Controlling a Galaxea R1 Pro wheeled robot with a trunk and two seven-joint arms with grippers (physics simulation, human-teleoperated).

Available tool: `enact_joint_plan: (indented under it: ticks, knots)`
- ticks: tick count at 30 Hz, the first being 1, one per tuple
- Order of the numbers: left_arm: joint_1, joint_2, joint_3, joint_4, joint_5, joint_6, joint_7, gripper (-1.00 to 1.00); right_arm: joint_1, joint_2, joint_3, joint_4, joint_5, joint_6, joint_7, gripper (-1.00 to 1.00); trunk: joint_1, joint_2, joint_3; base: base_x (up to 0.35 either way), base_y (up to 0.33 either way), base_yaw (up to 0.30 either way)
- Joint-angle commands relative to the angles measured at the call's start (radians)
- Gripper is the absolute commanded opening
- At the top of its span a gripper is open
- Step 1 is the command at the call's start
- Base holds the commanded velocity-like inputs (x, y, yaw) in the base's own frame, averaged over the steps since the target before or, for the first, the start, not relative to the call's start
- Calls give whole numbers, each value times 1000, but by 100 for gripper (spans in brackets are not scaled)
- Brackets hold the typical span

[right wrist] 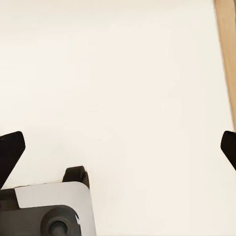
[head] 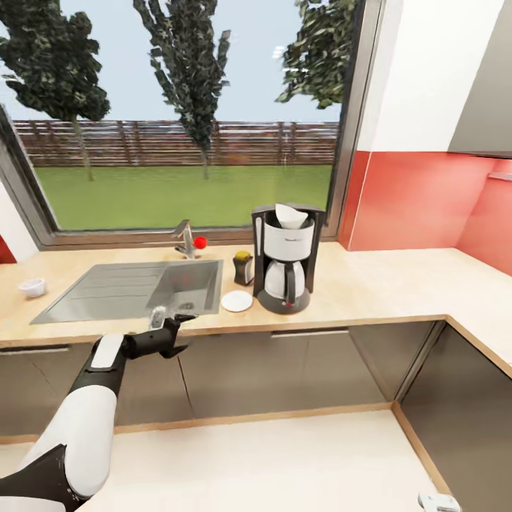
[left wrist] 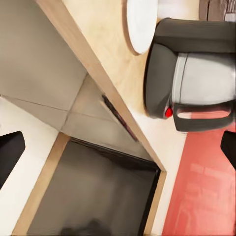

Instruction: Set up a coffee station on the kitchen countertop: keep the coffee maker on the countertop, move the bottle of coffee from the kitchen shelf to the counter next to the coffee maker, place a paper coffee filter on top of the coffee maker, put the saucer next to the coffee maker with the coffee cup on the saucer, and place the electric kettle next to the coffee maker.

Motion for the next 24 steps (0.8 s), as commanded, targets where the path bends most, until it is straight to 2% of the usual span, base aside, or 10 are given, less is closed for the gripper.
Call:
enact_joint_plan:
  ticks: [1,3,7,11,13,16,18,19,21,24]
  knots:
    - [3,0,2,0,15,6,6,100,-1,0,8,0,-10,1,4,100,0,-2,-2,-228,0,275]
    - [19,2,0,-1,25,8,5,100,-1,0,8,0,-11,1,4,100,0,-2,-2,-131,0,276]
    - [94,10,-6,-3,54,14,-14,100,-1,0,8,0,-10,1,4,100,0,-2,-2,-43,0,275]
    - [186,43,-22,-2,57,12,-35,100,-1,0,8,0,-10,1,4,100,0,-2,-2,-7,0,140]
    - [246,59,-63,-3,54,4,-38,100,-1,0,8,0,-10,1,4,100,0,-2,-2,-2,0,34]
    - [336,74,-186,-3,39,-16,-40,100,-1,2,8,0,-9,1,4,100,0,-2,-2,-1,0,12]
    - [388,81,-259,1,24,-64,-41,100,-1,2,8,0,-9,1,4,100,0,-2,-2,0,0,4]
    - [413,85,-283,4,15,-100,-41,100,-1,2,8,0,-9,1,4,100,0,-2,-2,0,0,2]
    - [463,97,-311,7,-9,-171,-41,100,-1,2,8,0,-9,1,4,100,0,-2,-2,0,0,1]
    - [540,104,-326,20,-99,-301,-41,100,-1,3,9,0,-8,1,4,100,0,-2,-2,0,0,0]
